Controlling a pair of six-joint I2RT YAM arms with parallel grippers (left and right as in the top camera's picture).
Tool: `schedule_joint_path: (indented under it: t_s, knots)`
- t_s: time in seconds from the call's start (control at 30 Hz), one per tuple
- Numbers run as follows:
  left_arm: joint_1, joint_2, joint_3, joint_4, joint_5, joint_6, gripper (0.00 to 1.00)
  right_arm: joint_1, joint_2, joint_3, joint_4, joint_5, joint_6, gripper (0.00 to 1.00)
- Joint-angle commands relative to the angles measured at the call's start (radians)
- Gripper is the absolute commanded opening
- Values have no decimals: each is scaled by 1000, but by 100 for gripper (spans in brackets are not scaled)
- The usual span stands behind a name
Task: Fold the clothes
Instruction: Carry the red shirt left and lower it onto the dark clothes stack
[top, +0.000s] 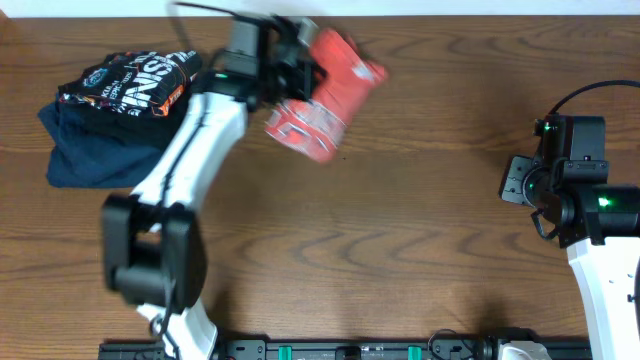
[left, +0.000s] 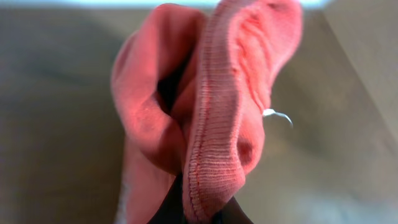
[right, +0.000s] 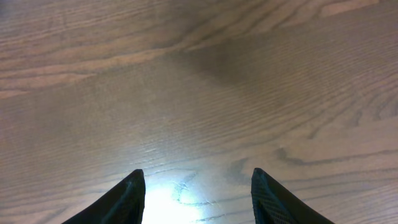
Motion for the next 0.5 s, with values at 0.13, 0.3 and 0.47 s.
schedule_joint_path:
  t_s: [0.13, 0.3, 0.47]
  knots:
    - [153, -148, 25, 19, -307, 59, 6, -8, -4, 14, 1, 15, -3, 52]
    - [283, -167, 25, 76, -345, 58, 6, -9, -4, 14, -1, 15, -3, 52]
    - [391, -165, 25, 120, -357, 45, 6, -8, -4, 14, -2, 26, -3, 53]
